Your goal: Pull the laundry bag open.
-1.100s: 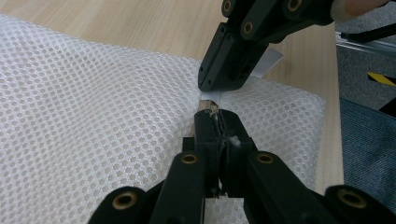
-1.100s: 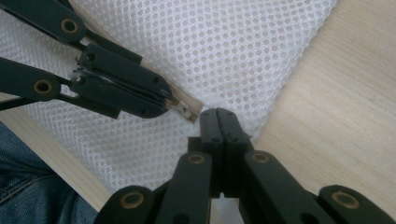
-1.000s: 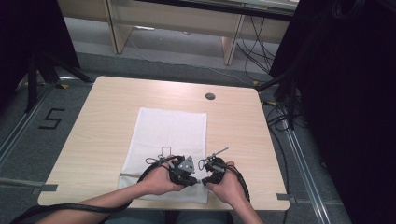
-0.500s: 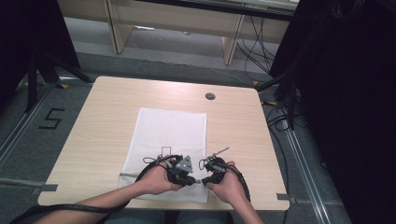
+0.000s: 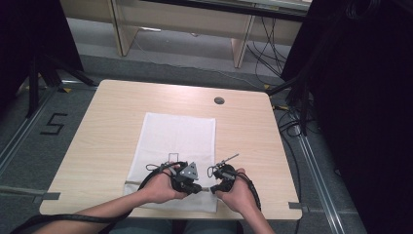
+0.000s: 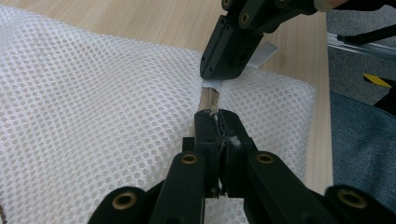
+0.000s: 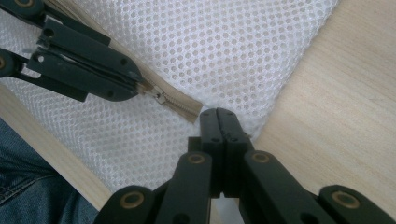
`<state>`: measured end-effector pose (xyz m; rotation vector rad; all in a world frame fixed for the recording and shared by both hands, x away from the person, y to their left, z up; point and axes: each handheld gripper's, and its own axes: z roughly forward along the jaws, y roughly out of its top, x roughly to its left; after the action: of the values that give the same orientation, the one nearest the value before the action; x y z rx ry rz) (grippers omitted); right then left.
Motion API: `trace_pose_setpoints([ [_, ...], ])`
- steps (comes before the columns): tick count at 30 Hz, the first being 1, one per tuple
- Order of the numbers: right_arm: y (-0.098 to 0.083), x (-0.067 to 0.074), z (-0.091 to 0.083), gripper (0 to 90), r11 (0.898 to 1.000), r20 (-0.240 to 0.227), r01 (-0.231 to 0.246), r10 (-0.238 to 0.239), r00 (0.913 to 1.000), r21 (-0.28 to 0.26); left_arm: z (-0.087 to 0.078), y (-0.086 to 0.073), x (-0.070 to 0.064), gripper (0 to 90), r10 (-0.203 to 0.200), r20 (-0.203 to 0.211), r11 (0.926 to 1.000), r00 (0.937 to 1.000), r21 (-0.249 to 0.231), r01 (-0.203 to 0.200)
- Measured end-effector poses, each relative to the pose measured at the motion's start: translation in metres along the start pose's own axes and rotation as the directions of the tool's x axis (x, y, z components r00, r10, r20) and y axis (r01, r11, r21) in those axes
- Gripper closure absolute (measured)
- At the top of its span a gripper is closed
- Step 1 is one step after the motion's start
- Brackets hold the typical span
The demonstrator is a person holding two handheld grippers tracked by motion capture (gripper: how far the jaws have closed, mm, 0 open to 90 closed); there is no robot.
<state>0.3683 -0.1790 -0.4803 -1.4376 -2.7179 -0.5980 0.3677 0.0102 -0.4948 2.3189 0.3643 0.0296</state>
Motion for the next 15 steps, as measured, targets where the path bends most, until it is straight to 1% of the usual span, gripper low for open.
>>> trace_pose_setpoints([
  [1, 0.0002, -0.0002, -0.0002, 90.0, 1.0, 0.008, 0.001, -0.001, 1.0, 0.002, -0.0003, 0.0, 0.0, 87.1, 0.001, -0.001, 1.0, 1.0, 0.0, -0.001],
  [3, 0.0001, 0.0002, -0.0002, 90.0, 1.0, 0.002, -0.002, 0.002, 1.0, 0.004, -0.0007, -0.0005, -0.0007, 87.0, -0.012, -0.003, 0.9999, 0.9999, 0.0, 0.012],
  [4, 0.0, 0.0002, 0.0, 90.0, 1.0, 0.001, 0.002, -0.002, 1.0, 0.0, -0.0011, -0.0006, -0.0004, 87.0, -0.005, -0.004, 1.0, 1.0, 0.001, 0.005],
  [5, -0.0001, 0.0003, -0.0001, 90.0, 1.0, 0.002, 0.002, -0.002, 1.0, 0.001, -0.0014, -0.0008, -0.0004, 87.0, -0.008, -0.002, 1.0, 1.0, 0.002, 0.008],
  [6, 0.0, 0.0, 0.0002, 90.0, 1.0, 0.002, 0.008, -0.008, 1.0, -0.003, -0.0021, -0.0006, 0.0007, 87.1, 0.011, -0.004, 0.9999, 0.9999, 0.002, -0.011],
  [7, 0.0, 0.0002, 0.0001, 90.0, 1.0, 0.002, 0.01, -0.01, 0.9999, -0.006, -0.0028, -0.0009, 0.0004, 87.0, -0.001, -0.005, 1.0, 1.0, 0.009, 0.001],
  [9, 0.0001, 0.0004, 0.0002, 90.0, 1.0, 0.004, 0.011, -0.01, 0.9999, -0.005, -0.0033, -0.0009, 0.0002, 87.0, 0.002, -0.001, 1.0, 1.0, 0.003, -0.002],
  [10, 0.0002, 0.0005, 0.0001, 90.0, 1.0, 0.005, 0.011, -0.011, 0.9999, -0.004, -0.0033, -0.0012, -0.0004, 87.1, -0.01, -0.003, 1.0, 0.9999, 0.002, 0.01],
  [11, 0.0001, 0.0009, -0.0001, 90.0, 1.0, 0.005, 0.0, 0.0, 1.0, 0.002, -0.0035, -0.0012, -0.0003, 87.0, -0.009, -0.003, 1.0, 1.0, 0.002, 0.009],
  [12, 0.0002, 0.0004, 0.0002, 90.0, 1.0, 0.005, 0.011, -0.011, 0.9999, -0.005, -0.0036, -0.0014, -0.0002, 87.0, -0.01, -0.004, 0.9999, 0.9999, 0.002, 0.01],
  [15, 0.0001, 0.0, 0.0001, 90.0, 1.0, 0.002, 0.007, -0.007, 1.0, -0.003, -0.0035, -0.0018, 0.0001, 87.0, -0.012, 0.001, 0.9999, 0.9999, -0.003, 0.012],
])
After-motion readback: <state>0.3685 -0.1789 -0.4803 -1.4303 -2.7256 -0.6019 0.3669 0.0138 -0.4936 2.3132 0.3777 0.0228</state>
